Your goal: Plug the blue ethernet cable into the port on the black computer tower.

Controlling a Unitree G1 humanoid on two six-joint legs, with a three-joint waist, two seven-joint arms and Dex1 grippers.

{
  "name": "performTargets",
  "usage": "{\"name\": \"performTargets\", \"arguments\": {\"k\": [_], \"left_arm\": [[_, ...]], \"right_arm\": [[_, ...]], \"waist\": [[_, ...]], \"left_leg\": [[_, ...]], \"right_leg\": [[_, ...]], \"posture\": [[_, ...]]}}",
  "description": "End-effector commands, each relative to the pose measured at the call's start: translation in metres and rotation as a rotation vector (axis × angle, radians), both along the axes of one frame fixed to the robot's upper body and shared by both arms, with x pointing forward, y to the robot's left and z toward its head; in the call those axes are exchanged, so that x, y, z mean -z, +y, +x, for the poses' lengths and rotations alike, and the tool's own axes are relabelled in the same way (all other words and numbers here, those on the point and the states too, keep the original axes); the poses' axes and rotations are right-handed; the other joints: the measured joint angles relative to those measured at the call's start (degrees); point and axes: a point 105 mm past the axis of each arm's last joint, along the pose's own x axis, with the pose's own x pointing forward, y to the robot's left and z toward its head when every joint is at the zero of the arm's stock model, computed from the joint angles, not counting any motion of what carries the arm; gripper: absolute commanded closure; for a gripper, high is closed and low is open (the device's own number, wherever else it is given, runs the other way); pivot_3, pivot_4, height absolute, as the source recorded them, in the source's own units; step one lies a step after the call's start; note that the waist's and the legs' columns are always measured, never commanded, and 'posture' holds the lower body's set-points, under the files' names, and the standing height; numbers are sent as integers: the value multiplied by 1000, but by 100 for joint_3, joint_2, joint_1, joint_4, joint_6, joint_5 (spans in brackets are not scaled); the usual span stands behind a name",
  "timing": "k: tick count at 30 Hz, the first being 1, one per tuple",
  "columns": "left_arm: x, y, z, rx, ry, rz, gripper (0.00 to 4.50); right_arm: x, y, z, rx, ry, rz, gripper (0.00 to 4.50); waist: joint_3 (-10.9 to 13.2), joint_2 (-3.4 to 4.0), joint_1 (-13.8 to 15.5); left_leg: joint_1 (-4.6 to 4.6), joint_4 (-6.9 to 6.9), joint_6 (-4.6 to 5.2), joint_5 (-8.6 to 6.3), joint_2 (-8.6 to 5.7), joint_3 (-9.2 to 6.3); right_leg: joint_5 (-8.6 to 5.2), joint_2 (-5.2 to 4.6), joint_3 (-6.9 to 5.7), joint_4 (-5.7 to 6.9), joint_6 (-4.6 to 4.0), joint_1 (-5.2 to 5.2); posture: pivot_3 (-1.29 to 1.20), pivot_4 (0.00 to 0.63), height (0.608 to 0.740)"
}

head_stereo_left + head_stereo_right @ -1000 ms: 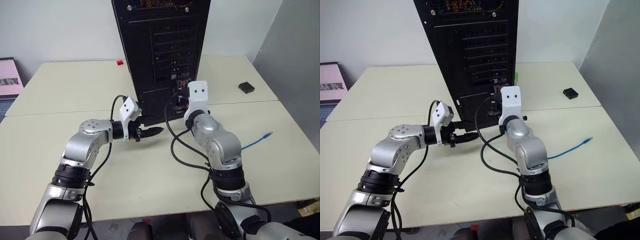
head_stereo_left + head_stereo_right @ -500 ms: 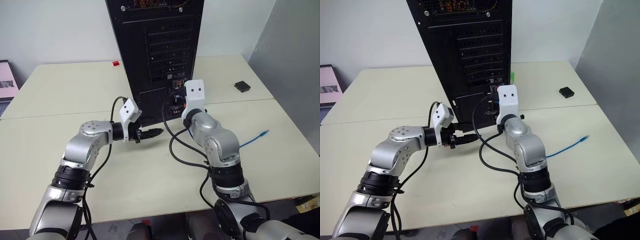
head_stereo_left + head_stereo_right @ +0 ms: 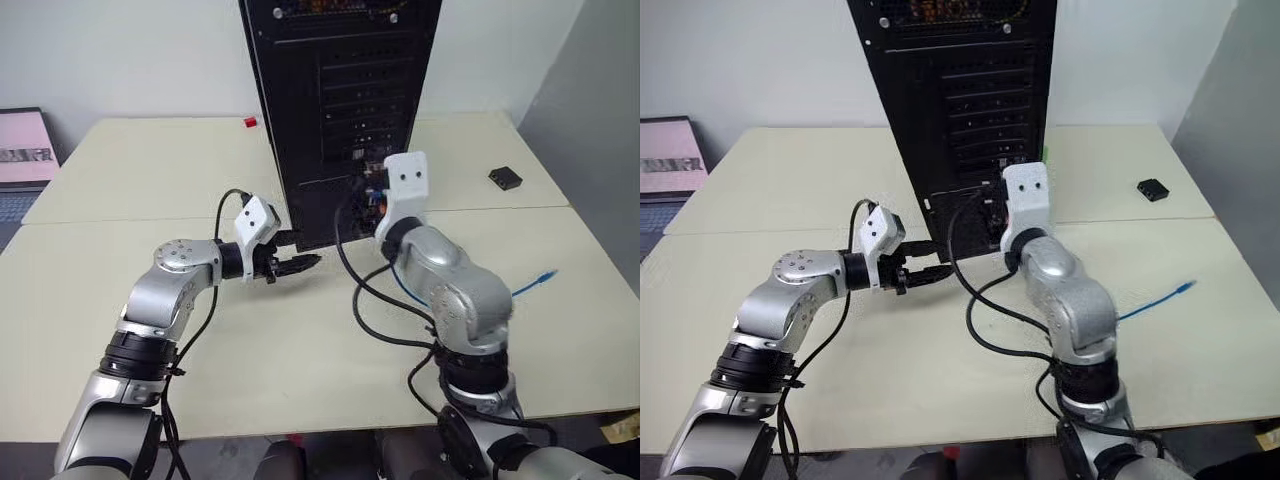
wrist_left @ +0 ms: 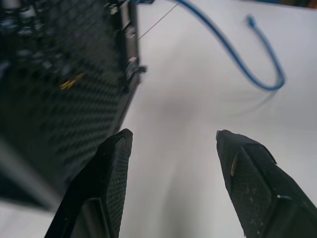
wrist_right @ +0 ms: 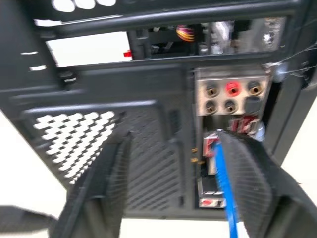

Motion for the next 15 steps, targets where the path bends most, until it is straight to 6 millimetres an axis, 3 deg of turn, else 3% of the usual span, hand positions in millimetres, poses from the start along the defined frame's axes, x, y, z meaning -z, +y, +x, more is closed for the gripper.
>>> {"name": "performTargets", "arguments": {"k": [1, 8, 15], "left_arm": [[-19, 16, 6, -56, -97, 46, 1608], [-34, 29, 5, 14, -96, 93, 1608], [-47, 31, 5, 86, -97, 121, 1608]], "right_arm": [[-15, -28, -22, -35, -63, -25, 1590], [-2, -88, -48, -165, -64, -262, 1590], [-7, -126, -55, -206, -55, -370, 1590]], "waist": [[1, -1, 36], [7, 0, 134], [22, -8, 146]], "left_leg": [[0, 2, 0, 0, -1, 0], [-8, 0, 1, -1, -7, 0], [-10, 2, 4, -2, -7, 5]], "right_leg": [[0, 4, -3, 1, 0, 1], [-1, 3, -15, -28, 2, 9], [0, 9, -14, -27, 2, 9]], "posture": [[0, 150, 740], [0, 150, 740], [0, 150, 740]]}}
